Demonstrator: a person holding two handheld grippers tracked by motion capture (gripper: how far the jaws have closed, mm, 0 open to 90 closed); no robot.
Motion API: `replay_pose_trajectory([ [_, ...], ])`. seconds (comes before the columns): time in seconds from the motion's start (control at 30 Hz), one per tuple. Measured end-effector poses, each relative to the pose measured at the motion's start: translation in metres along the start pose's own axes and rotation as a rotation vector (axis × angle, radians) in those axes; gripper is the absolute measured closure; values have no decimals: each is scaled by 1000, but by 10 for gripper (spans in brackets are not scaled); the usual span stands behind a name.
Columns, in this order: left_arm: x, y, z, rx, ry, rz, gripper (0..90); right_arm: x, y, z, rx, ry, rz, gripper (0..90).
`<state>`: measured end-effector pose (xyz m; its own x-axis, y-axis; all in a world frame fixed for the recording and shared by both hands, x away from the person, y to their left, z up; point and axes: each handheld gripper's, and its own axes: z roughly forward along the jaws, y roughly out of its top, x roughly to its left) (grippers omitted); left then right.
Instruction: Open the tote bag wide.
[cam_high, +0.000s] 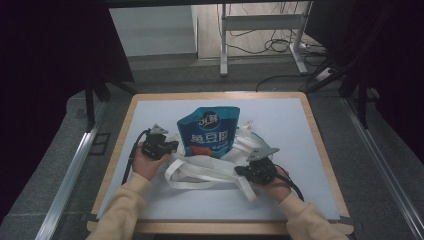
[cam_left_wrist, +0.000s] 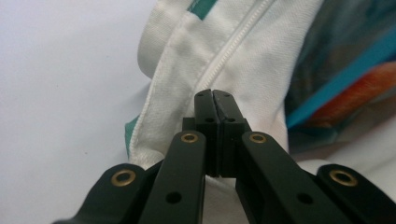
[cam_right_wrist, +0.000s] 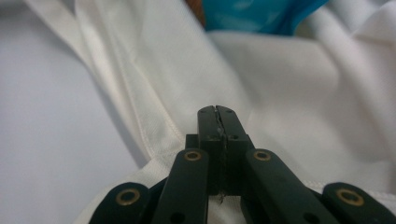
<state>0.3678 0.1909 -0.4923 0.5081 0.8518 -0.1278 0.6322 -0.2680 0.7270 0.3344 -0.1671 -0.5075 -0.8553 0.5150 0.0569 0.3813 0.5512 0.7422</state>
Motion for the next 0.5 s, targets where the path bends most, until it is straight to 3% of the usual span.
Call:
replay_pose_trajectory([
  [0.17, 4, 4, 6, -6, 17, -13, 899, 4, -10, 3, 24, 10, -8, 889],
  [0.27, 7, 5, 10, -4, 2, -31, 899, 6, -14, 3, 25, 12, -7, 890],
  [0.5, 7, 5, 9, -6, 0, -32, 899, 7, -15, 4, 24, 7, -14, 890],
])
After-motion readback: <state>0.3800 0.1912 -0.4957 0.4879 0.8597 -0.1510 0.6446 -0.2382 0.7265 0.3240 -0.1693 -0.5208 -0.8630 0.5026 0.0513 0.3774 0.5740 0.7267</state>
